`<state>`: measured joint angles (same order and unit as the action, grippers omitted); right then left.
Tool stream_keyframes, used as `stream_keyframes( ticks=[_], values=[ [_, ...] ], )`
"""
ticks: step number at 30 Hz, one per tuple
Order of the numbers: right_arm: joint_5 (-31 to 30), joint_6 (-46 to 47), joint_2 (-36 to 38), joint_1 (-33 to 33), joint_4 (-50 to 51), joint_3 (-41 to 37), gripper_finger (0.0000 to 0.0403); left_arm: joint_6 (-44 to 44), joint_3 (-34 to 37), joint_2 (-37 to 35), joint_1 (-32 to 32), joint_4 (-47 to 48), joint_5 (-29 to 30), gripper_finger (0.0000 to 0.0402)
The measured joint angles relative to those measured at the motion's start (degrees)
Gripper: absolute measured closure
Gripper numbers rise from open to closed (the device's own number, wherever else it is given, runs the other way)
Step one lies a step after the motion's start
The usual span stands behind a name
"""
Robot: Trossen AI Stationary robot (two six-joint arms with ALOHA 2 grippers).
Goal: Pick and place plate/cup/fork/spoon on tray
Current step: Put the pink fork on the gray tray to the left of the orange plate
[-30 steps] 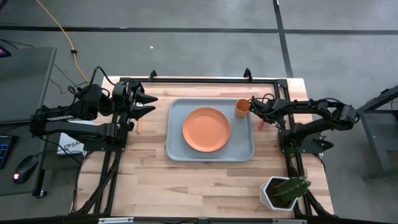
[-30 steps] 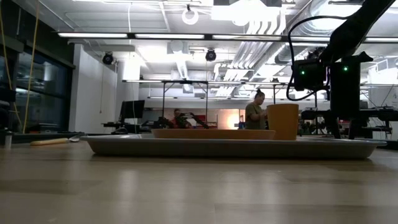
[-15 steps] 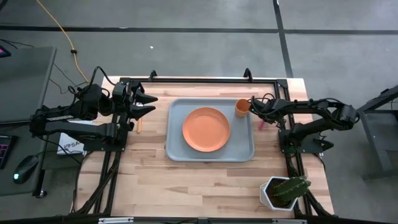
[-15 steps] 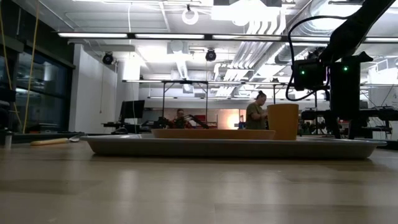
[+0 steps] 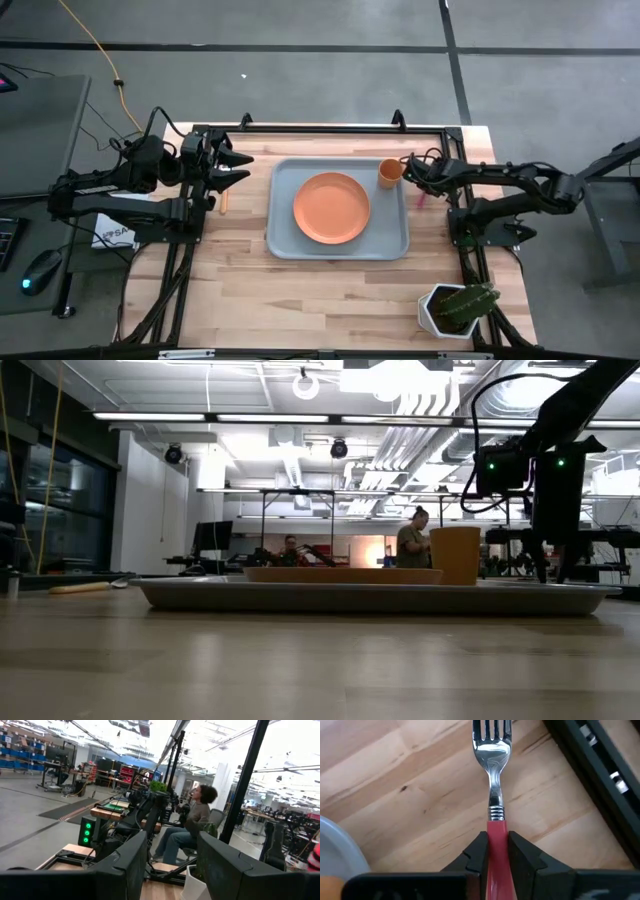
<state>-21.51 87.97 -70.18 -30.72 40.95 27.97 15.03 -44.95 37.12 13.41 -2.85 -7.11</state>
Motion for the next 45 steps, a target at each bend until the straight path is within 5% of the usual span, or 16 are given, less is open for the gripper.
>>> stream_keyframes(
  ticks=[20,32,45],
  values=[
    [-1.98,-12.42,17.51,0.0,1.82,1.0,0.0355,1.31,0.0,0.0,0.0,0.0,0.01,0.0241],
    [-5.41,-32.05,20.02,0.0,5.79,21.46,0.0355,1.33,0.0,0.0,0.0,0.01,-0.01,0.0241],
    [1.04,-40.46,12.63,7.38,4.1,38.35,0.0355,1.33,0.0,0.0,0.0,0.01,0.01,0.0241]
  ],
)
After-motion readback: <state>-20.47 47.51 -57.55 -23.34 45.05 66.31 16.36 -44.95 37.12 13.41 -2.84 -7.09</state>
